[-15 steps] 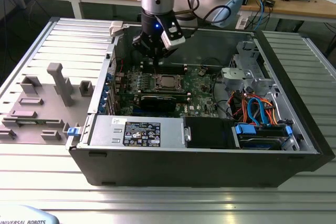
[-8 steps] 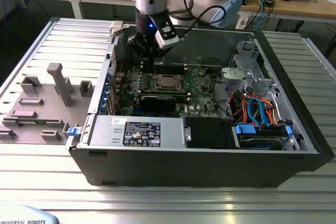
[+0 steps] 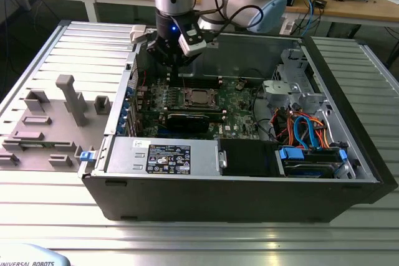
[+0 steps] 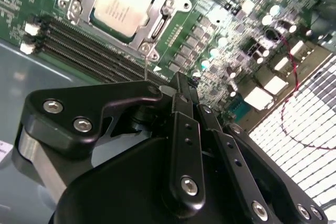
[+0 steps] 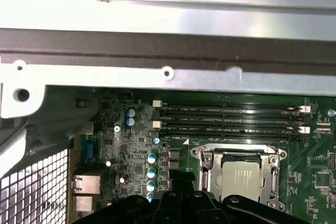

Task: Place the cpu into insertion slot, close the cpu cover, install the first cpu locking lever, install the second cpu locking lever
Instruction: 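Install the first cpu locking lever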

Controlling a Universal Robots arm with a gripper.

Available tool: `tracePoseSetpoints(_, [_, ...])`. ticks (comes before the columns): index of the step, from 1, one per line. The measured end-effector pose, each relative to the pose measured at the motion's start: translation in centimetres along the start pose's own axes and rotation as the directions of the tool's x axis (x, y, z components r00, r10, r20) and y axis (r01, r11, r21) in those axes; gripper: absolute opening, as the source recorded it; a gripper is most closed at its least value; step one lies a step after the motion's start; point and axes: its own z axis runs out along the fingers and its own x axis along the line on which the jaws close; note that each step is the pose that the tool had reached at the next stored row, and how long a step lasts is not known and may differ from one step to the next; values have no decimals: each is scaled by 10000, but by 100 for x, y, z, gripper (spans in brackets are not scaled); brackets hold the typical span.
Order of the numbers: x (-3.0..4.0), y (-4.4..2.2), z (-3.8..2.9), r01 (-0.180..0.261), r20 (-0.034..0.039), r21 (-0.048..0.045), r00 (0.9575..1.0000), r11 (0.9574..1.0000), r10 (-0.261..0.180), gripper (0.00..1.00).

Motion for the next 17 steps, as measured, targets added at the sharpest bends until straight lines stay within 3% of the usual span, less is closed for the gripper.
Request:
tracePoseSetpoints(4, [-3, 80, 1, 147, 3, -2, 9999, 9999, -147, 11])
tracePoseSetpoints(7, [-18, 98, 2, 283, 8, -2, 9996, 9996, -283, 11])
tracePoseSetpoints(17, [-240, 99, 5, 275, 8, -1, 9996, 9996, -275, 11])
